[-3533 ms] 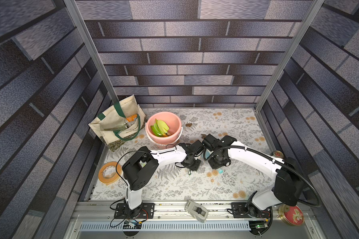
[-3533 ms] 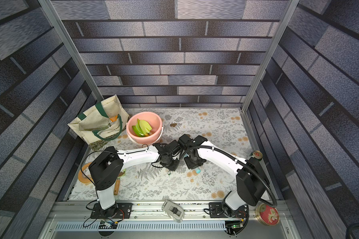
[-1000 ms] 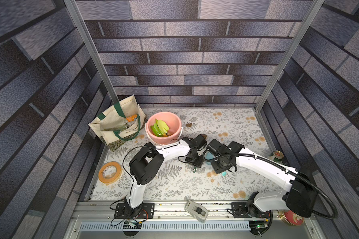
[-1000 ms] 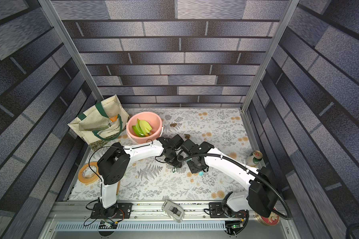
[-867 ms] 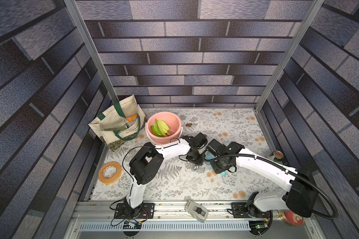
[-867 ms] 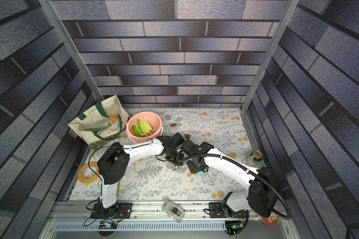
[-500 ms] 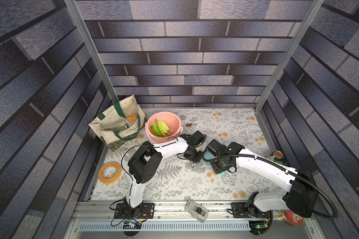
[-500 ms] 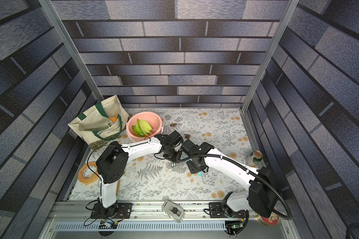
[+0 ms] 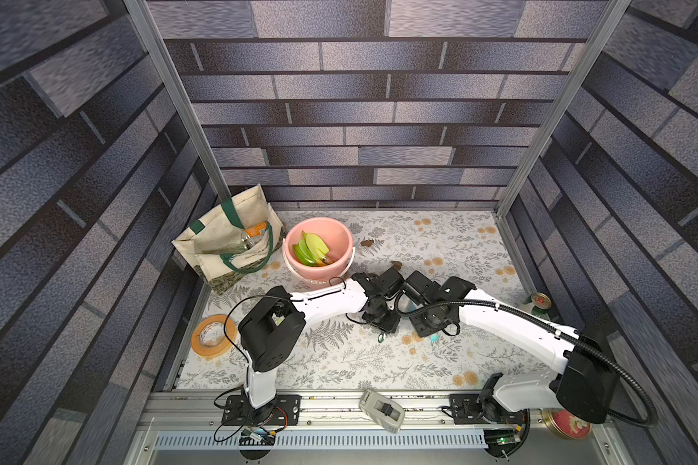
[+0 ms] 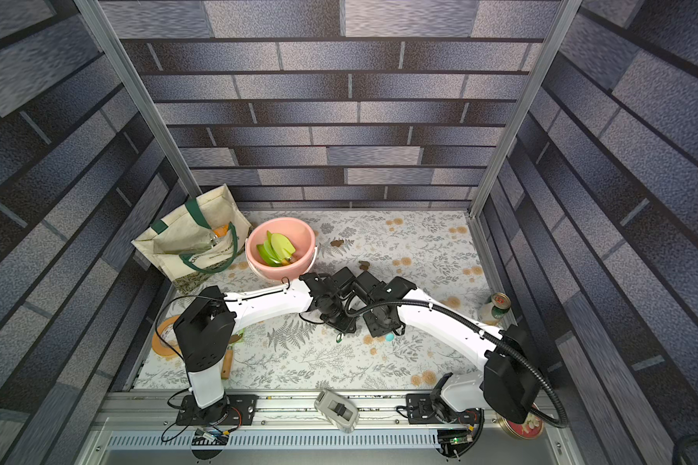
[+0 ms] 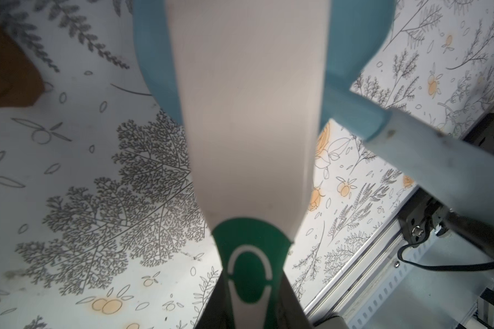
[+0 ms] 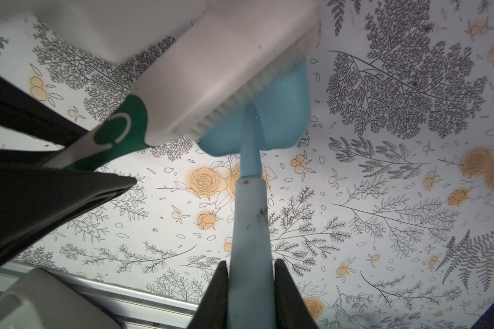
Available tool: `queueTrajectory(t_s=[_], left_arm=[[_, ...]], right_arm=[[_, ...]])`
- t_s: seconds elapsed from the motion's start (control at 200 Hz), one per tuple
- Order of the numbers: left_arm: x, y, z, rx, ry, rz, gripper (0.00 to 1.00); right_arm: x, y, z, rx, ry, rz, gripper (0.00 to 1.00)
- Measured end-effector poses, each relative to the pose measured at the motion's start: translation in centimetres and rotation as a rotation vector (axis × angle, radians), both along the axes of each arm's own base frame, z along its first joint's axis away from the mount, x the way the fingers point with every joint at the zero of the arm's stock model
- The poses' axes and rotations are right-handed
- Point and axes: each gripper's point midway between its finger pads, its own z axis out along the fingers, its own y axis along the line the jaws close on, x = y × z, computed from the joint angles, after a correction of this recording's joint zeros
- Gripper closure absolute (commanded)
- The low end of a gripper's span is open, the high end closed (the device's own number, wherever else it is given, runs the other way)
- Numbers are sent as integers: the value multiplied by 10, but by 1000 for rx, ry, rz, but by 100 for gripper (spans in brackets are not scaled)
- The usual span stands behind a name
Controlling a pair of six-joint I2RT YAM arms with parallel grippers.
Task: Brush the soil off the hand trowel and place it into the bucket
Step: Brush off the soil from the hand trowel, then adjust the hand trowel at the center of the board.
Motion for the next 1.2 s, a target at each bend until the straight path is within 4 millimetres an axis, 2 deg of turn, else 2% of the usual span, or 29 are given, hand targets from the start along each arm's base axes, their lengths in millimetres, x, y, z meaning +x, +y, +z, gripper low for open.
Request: queueTrajectory(t_s=[0.421, 0.877, 1.032, 1.203], left_arm=[[30, -3, -34, 34, 43, 37, 100], [85, 26, -31, 52, -31, 143, 100], [89, 27, -16, 37, -72, 150, 100], [86, 33, 24, -20, -145, 160, 100]], right_arm=[[3, 2, 20, 59, -57, -5, 92], [1, 1, 23, 76, -69, -20, 92], [1, 0, 15, 80, -66, -46, 92], [-1, -1, -21, 47, -25, -96, 92]])
